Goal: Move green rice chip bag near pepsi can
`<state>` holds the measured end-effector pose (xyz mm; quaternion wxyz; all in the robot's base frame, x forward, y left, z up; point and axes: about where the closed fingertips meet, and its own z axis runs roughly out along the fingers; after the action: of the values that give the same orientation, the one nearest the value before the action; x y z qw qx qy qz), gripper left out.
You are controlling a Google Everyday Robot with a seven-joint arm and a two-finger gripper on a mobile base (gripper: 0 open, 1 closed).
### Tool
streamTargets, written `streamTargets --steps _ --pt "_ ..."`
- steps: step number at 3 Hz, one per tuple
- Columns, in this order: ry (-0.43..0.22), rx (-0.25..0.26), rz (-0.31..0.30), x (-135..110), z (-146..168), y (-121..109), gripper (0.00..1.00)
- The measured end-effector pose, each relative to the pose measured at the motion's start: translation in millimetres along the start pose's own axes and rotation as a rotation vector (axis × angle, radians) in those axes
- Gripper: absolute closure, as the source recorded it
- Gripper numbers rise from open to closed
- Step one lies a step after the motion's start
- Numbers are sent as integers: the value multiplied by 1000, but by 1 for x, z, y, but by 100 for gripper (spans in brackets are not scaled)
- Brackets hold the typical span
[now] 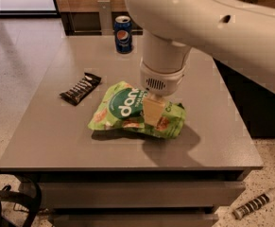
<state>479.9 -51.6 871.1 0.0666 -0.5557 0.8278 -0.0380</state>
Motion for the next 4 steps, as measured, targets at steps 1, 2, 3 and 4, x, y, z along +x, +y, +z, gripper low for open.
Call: streamTargets --steps 1,2,3,4 --pt "23 101 85 33 -31 -62 100" --pt "36 182 122 49 -55 -106 100" --pt "50 266 131 62 -67 -156 100" --pt "32 357 140 77 -64 -220 100"
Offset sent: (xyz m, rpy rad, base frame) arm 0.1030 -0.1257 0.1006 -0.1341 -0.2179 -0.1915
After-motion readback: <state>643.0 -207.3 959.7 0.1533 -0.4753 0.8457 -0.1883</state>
